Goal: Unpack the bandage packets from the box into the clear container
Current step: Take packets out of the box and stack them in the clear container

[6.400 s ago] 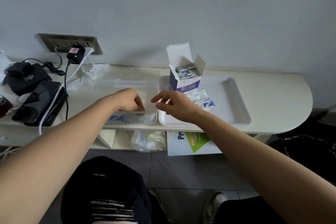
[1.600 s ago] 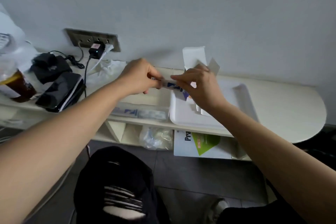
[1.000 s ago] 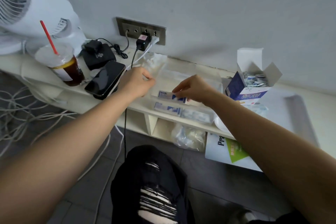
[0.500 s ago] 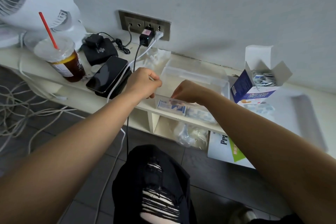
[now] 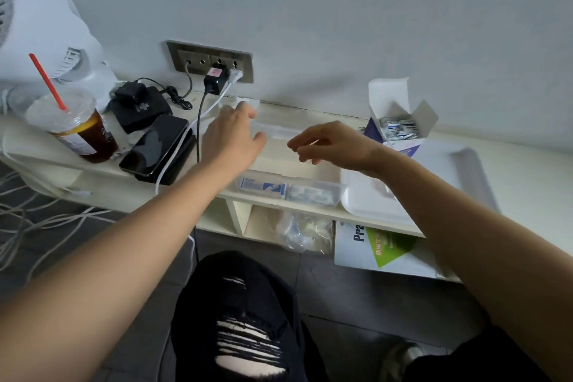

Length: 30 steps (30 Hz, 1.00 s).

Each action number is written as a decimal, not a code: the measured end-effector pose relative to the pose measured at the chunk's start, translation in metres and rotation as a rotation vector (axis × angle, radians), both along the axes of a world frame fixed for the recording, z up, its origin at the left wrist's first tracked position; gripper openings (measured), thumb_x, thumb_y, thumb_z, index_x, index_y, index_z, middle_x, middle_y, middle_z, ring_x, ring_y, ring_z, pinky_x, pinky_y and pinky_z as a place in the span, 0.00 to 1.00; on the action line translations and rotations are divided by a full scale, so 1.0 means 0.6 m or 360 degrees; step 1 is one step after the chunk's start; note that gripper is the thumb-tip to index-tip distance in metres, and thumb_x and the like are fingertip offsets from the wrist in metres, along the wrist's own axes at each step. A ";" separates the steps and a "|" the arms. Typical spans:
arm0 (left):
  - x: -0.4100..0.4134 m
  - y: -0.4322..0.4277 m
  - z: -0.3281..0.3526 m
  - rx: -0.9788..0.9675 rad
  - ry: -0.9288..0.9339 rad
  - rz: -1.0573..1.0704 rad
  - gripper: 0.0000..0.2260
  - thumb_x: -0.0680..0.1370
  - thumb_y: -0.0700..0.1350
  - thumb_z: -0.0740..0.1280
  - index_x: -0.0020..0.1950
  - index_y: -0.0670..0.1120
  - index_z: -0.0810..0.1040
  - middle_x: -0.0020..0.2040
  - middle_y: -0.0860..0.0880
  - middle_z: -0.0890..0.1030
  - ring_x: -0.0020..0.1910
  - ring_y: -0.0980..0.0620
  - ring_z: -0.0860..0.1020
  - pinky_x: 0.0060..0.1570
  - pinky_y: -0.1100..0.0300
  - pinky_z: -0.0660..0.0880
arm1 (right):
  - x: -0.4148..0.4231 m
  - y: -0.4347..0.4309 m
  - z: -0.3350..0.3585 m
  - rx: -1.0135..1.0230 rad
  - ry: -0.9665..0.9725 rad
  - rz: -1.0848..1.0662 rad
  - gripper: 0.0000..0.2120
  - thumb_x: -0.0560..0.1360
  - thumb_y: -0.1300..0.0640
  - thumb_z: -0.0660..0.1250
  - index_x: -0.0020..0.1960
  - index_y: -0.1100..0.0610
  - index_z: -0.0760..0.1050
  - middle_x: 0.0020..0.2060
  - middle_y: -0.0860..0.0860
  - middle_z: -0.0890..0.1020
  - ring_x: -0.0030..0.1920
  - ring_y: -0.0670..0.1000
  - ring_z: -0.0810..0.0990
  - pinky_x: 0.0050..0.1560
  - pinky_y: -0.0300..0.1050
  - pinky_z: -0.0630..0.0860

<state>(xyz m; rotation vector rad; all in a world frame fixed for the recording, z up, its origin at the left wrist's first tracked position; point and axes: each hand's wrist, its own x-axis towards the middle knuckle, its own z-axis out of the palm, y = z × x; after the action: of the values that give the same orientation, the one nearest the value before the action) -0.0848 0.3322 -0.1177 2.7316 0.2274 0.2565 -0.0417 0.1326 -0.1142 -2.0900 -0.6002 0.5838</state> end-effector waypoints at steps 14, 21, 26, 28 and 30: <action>0.032 -0.316 -0.072 -0.0144 0.0172 -0.1009 0.13 0.75 0.40 0.65 0.58 0.46 0.80 0.56 0.47 0.79 0.51 0.48 0.78 0.50 0.59 0.72 | -0.017 -0.331 -0.117 -0.0702 -0.0334 -0.0716 0.15 0.69 0.60 0.74 0.55 0.56 0.80 0.48 0.55 0.79 0.46 0.53 0.79 0.51 0.46 0.75; 0.055 -0.365 -0.136 0.0092 0.0394 -0.0887 0.18 0.75 0.44 0.67 0.65 0.44 0.73 0.62 0.42 0.73 0.58 0.41 0.75 0.56 0.50 0.73 | -0.011 -0.345 -0.157 -0.0683 -0.0370 -0.0624 0.20 0.65 0.57 0.77 0.56 0.55 0.78 0.43 0.50 0.75 0.46 0.53 0.77 0.50 0.45 0.73; 0.056 -0.371 -0.148 0.0037 0.0340 -0.0796 0.20 0.73 0.46 0.70 0.64 0.48 0.73 0.61 0.45 0.71 0.56 0.44 0.76 0.52 0.54 0.73 | -0.012 -0.355 -0.150 -0.0531 -0.0317 -0.0576 0.14 0.66 0.60 0.76 0.51 0.56 0.79 0.38 0.49 0.75 0.38 0.49 0.72 0.39 0.39 0.67; 0.056 -0.371 -0.149 0.0006 0.0331 -0.0796 0.21 0.73 0.44 0.70 0.65 0.48 0.71 0.60 0.45 0.72 0.55 0.44 0.76 0.52 0.53 0.74 | -0.015 -0.358 -0.147 -0.0471 -0.0335 -0.0565 0.10 0.66 0.61 0.75 0.46 0.56 0.79 0.35 0.48 0.75 0.36 0.48 0.72 0.35 0.35 0.67; 0.056 -0.370 -0.148 -0.0035 0.0340 -0.0815 0.21 0.73 0.42 0.68 0.65 0.48 0.70 0.60 0.45 0.72 0.54 0.45 0.76 0.52 0.53 0.74 | -0.020 -0.359 -0.144 -0.0420 -0.0382 -0.0534 0.08 0.67 0.63 0.74 0.41 0.53 0.78 0.32 0.45 0.75 0.33 0.45 0.72 0.34 0.33 0.67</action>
<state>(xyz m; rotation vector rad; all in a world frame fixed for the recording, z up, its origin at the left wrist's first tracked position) -0.0512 0.1105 -0.2066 2.6797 -0.4081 -0.1796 -0.0534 -0.0825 -0.2005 -2.4643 -0.3021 0.2298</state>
